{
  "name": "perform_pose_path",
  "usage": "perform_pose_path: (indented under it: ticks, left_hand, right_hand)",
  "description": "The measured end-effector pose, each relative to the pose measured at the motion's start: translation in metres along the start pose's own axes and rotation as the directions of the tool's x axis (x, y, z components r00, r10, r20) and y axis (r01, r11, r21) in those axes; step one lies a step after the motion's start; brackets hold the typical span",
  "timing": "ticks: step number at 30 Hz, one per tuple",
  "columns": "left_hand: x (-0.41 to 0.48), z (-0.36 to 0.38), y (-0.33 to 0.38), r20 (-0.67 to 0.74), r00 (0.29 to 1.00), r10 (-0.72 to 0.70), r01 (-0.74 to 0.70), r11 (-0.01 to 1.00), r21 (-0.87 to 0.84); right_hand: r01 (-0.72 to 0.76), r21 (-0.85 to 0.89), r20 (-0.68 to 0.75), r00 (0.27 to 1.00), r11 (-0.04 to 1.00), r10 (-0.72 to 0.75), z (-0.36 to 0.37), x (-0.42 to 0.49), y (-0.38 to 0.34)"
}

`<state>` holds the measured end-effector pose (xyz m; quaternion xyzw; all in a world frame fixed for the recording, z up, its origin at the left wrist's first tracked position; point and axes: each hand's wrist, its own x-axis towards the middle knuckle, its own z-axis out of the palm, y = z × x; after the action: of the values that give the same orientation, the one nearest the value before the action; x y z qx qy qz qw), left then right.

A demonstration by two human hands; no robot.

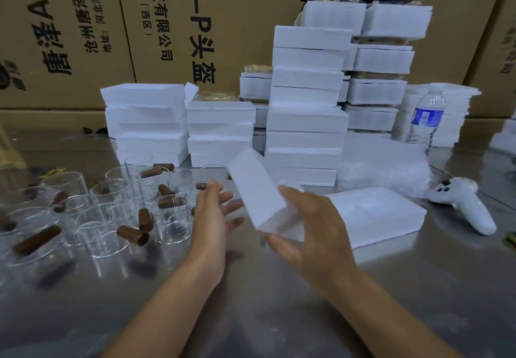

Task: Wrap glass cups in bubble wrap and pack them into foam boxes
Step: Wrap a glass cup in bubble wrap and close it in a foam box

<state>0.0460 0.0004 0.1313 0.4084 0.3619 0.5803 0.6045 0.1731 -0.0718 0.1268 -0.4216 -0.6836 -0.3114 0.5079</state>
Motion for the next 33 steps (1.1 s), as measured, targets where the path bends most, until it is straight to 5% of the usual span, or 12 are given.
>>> perform_pose_path:
  ticks: [5,12,19,23,25,28,30,33]
  left_hand:
    - [-0.003,-0.004,0.008,0.012,0.995,-0.099,0.099,0.995,0.012]
    - [-0.007,-0.008,0.008,0.070,0.992,-0.108,0.086,0.960,0.265]
    - [-0.013,-0.010,0.001,0.210,0.934,0.289,-0.350,0.619,0.703]
    - [-0.020,-0.010,0.001,0.353,0.864,0.360,-0.504,0.583,0.638]
    - [-0.026,-0.010,0.001,0.488,0.802,0.344,-0.594,0.546,0.591]
    - [-0.033,-0.011,-0.001,0.664,0.709,0.237,-0.694,0.404,0.596]
    - [-0.034,-0.012,-0.003,0.706,0.685,0.180,-0.722,0.303,0.622]
    - [-0.032,-0.013,-0.002,0.679,0.709,0.191,-0.700,0.310,0.644]
  right_hand:
    - [0.129,-0.076,0.176,0.978,0.989,-0.114,0.007,-0.005,-0.002]
    - [0.047,-0.078,0.323,0.946,0.996,-0.019,0.001,-0.005,-0.002]
    - [-0.043,-0.130,0.402,0.911,0.991,0.092,-0.004,-0.009,0.000]
    - [-0.380,-0.068,0.080,0.919,0.922,0.385,-0.015,0.004,0.016]
    - [-0.552,-0.081,-0.070,0.833,0.830,0.548,-0.031,0.010,0.032]
    - [-0.744,-0.345,-0.075,0.629,0.572,0.774,-0.053,0.006,0.056]
    - [-0.701,-0.582,-0.002,0.509,0.413,0.861,-0.060,0.000,0.062]
    - [-0.633,-0.699,0.040,0.430,0.333,0.902,-0.061,-0.005,0.062]
